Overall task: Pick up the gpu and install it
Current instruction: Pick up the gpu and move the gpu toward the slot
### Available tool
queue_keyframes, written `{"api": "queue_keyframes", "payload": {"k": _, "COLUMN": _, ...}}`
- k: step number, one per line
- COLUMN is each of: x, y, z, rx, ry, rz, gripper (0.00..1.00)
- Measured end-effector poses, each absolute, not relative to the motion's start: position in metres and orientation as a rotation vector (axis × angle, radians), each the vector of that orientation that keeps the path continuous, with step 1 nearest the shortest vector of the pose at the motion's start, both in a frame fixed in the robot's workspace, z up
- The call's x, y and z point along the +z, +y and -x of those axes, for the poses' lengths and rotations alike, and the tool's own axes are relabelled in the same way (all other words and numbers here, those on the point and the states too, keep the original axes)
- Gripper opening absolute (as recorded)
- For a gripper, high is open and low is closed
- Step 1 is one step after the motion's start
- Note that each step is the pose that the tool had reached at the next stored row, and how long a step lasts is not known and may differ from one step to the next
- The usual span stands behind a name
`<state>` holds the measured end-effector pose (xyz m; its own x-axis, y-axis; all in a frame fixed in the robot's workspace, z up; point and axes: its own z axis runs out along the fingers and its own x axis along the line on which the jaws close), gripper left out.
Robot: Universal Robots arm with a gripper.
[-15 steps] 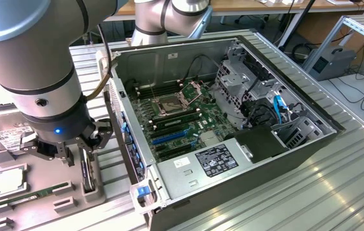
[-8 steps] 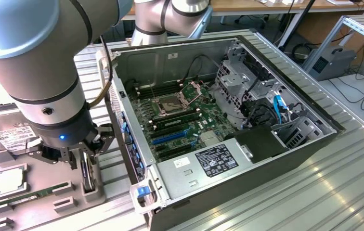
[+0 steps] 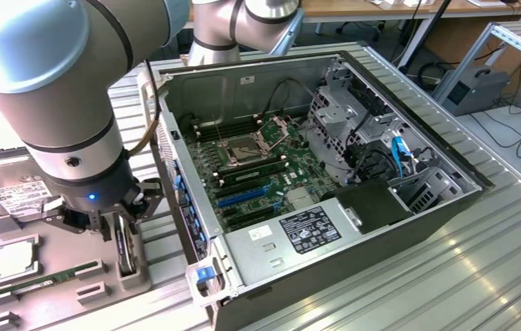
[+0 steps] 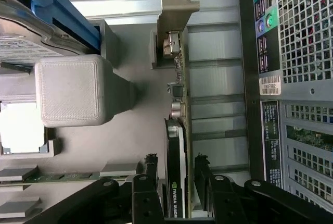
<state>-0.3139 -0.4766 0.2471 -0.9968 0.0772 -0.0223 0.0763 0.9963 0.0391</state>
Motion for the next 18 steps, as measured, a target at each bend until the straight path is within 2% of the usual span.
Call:
{"api": "queue_keyframes", "payload": {"k": 15, "x": 0.2412, "y": -0.4706, "z": 0.314, "rx": 0.06, "ry": 3.115, "rz": -0.12, "gripper": 0.42}}
{"api": "queue_keyframes", "payload": {"k": 16, "x": 0.2412, "y": -0.4706, "z": 0.314, "rx": 0.059, "ry": 3.115, "rz": -0.12, "gripper": 0.41}}
{"api": "queue_keyframes", "payload": {"k": 17, "x": 0.2412, "y": -0.4706, "z": 0.314, "rx": 0.06, "ry": 3.115, "rz": -0.12, "gripper": 0.33}}
{"api": "queue_keyframes", "payload": {"k": 18, "x": 0.2412, "y": -0.4706, "z": 0.314, "rx": 0.06, "ry": 3.115, "rz": -0.12, "gripper": 0.33}}
